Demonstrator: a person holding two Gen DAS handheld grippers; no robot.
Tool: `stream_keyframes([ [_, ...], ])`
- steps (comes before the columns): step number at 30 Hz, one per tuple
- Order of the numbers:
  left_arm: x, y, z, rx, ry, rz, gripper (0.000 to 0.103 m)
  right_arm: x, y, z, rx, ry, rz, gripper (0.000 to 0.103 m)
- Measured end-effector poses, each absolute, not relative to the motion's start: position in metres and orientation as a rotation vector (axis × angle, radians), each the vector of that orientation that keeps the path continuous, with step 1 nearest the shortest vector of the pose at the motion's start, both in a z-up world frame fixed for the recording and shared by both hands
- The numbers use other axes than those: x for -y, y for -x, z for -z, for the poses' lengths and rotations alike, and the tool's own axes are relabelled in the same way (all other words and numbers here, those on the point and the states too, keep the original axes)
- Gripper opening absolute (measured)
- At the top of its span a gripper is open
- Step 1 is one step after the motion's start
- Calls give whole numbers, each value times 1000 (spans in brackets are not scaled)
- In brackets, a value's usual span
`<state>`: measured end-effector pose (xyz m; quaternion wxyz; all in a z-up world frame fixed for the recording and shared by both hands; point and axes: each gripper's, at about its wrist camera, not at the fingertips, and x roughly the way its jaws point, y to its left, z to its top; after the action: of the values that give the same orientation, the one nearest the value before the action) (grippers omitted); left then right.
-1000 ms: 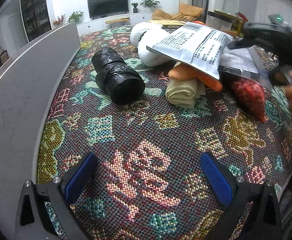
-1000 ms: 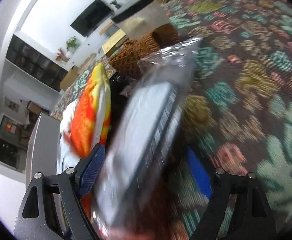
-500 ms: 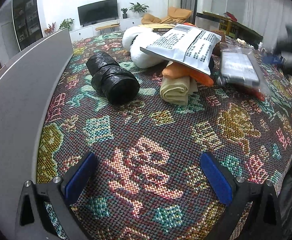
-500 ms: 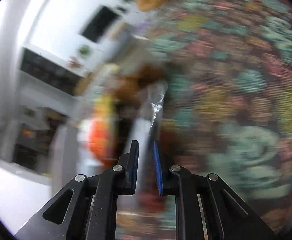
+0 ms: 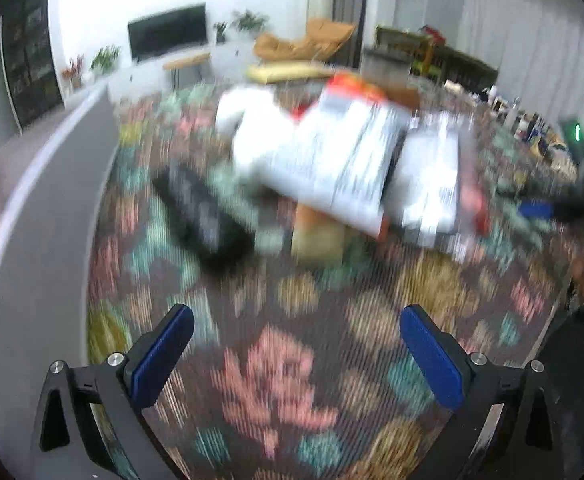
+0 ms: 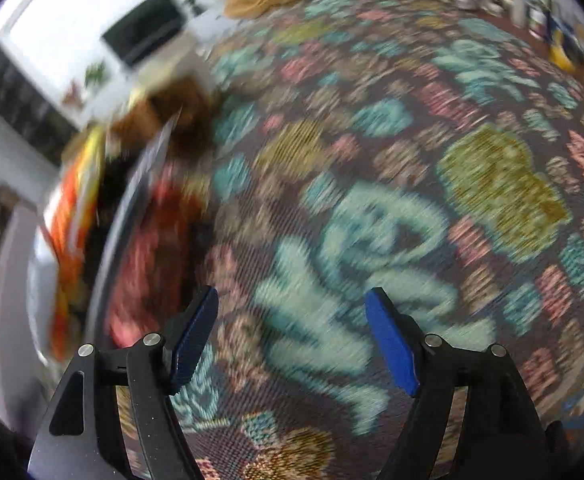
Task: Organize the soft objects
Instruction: 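Grasp the white snack packet with the left gripper while the right grasps the red mesh bag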
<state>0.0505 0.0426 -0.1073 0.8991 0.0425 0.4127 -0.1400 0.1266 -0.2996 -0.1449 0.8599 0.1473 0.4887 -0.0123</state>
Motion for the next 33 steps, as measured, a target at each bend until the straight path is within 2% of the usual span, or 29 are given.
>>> stream_keyframes([
  [4,-22,-94,74,-792,-102,346,102,286,-119,143,-1061,-197,78,82],
  [8,16,-153,91,-887,-225,371,103,285,-114,141,-1067,-180,92,82],
  [9,25,-165,103,-933,-269,352,100,285,-121,145,-1070,-172,94,82],
  [10,27,-171,108,-956,-277,348,91,284,-122,145,-1071,-165,95,83],
  [11,24,-171,109,-963,-249,370,71,284,-122,146,-1071,-168,89,83],
  [14,3,-164,102,-950,-106,395,66,294,-121,144,-1030,-252,59,82],
  [18,-32,-124,97,-917,-33,364,66,288,-109,124,-902,-373,-117,82],
  [22,-67,-90,106,-953,72,342,66,239,-133,123,-936,-193,-136,80],
  [25,-80,-62,110,-950,113,327,66,220,-151,111,-859,-166,-91,82],
  [26,-84,-53,113,-954,121,321,66,216,-160,110,-865,-178,-95,82],
  [30,-94,-36,130,-983,120,306,66,214,-184,145,-1097,-218,-82,82],
  [31,-94,-35,136,-992,115,298,66,214,-179,144,-1065,-201,-85,77],
  [32,-96,-34,139,-997,114,291,66,213,-175,143,-1060,-143,-83,63],
  [33,-98,-35,143,-1003,116,277,66,216,-171,142,-1056,-106,-74,33],
])
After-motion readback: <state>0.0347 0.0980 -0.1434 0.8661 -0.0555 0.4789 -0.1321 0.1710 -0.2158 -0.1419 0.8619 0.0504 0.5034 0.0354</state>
